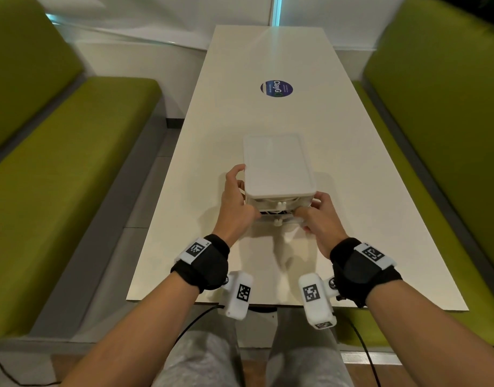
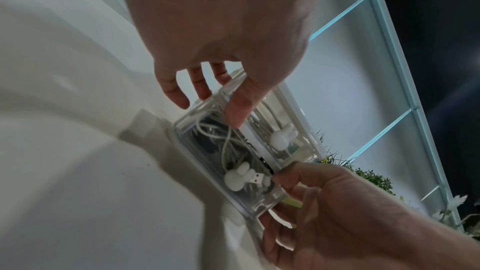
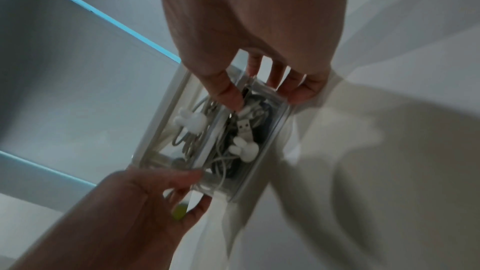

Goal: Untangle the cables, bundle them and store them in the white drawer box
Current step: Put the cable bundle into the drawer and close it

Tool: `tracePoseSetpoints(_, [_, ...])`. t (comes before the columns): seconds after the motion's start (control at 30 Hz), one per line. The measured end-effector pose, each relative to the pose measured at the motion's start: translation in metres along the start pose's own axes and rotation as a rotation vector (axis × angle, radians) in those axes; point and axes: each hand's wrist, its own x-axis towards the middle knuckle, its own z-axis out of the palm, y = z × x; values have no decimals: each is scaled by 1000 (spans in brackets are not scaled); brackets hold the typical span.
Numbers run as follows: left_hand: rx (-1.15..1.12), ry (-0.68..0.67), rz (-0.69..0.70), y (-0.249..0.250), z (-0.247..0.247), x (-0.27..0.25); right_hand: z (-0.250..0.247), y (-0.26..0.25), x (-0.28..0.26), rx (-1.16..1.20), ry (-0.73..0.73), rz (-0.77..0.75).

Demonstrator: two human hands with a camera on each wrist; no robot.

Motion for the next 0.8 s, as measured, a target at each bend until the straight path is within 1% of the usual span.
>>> tracePoseSetpoints(0.1, [11, -20, 9, 0, -2, 0, 9, 5, -3, -62, 88, -35])
tracePoseSetpoints(0.17, [25, -38, 35, 0, -3, 0, 11, 8, -4, -117, 88, -68])
tracePoseSetpoints(0.3, [40, -81, 109, 0, -4, 0, 3, 5, -8, -226, 36, -128])
tracePoseSetpoints(0.4, [77, -123, 119, -2, -10, 2, -8, 3, -7, -438, 0, -229])
tracePoseSetpoints(0.5, [145, -156, 116, -1, -13, 3, -14, 7, -8, -612, 48, -348])
tracePoseSetpoints(0.63, [301, -123, 148, 1, -11, 1, -16, 7, -10, -740, 92, -398])
tracePoseSetpoints(0.8, [329, -39, 121, 4, -6, -3, -19, 1, -2, -811, 101, -395])
